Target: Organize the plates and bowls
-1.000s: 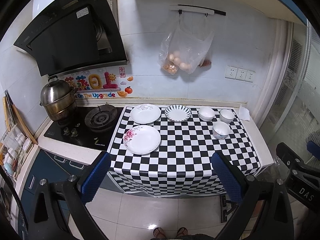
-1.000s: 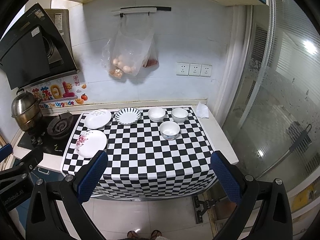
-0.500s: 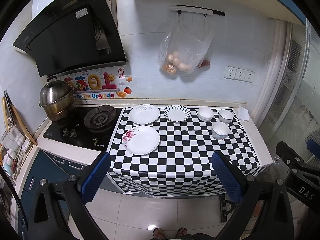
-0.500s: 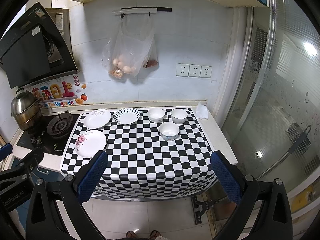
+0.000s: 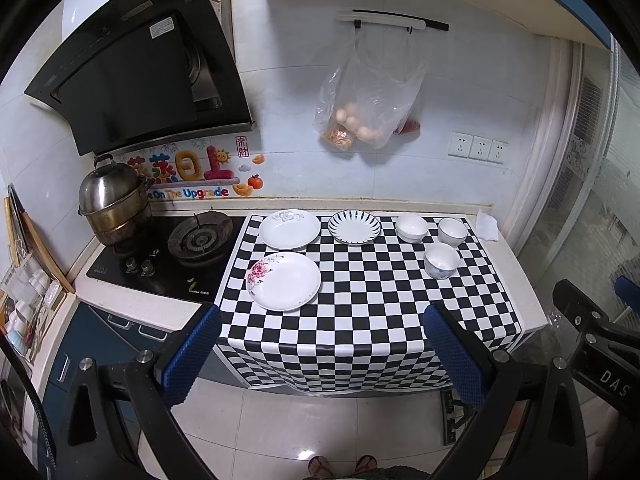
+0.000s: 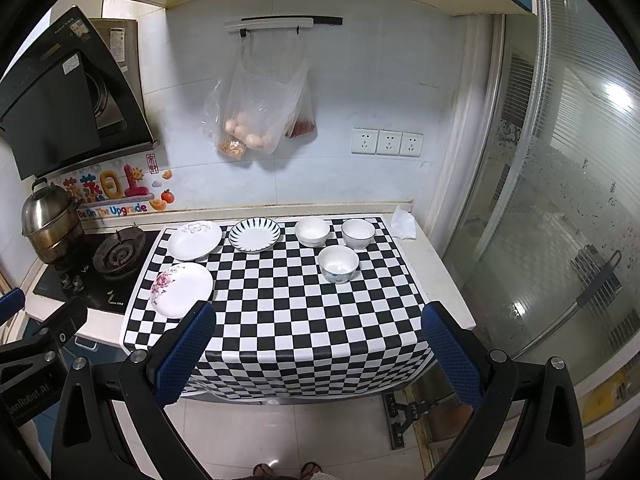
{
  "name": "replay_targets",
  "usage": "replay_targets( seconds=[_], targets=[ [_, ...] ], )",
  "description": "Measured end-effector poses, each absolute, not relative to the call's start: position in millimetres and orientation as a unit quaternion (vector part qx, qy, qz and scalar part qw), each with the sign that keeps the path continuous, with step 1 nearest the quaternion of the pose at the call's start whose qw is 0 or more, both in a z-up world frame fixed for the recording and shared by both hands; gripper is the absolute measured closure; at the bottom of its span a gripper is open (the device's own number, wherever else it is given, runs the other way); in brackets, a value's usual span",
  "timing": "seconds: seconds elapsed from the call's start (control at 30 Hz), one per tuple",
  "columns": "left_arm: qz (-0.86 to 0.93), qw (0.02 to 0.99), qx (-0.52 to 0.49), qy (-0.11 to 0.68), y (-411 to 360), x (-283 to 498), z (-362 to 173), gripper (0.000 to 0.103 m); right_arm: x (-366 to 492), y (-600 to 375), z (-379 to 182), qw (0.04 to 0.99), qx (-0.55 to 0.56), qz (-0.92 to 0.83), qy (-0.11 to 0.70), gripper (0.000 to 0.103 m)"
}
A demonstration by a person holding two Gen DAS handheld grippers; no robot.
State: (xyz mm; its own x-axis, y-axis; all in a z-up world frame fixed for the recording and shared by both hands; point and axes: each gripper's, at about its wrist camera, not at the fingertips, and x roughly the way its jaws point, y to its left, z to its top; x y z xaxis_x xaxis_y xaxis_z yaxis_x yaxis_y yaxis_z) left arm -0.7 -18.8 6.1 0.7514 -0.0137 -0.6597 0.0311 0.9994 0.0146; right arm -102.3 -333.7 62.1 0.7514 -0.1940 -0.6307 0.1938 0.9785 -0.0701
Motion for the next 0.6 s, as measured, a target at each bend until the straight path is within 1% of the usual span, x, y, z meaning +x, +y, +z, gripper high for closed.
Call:
replay_targets(
  seconds=[0.5,0.6],
  targets=[
    [-0.01,0.938,0.006,0.345,-12.9,11.6,7.1,0.0,-97.9,-333.1,60.8,0.935,0.006,-0.101,0.339,0.0],
    [0.004,0.94,0.009,0.341,-11.2,18.0,2.7,0.0,-85.3,-338.6,54.9,0.934,0.018,-0.101,0.342,0.0]
  ],
)
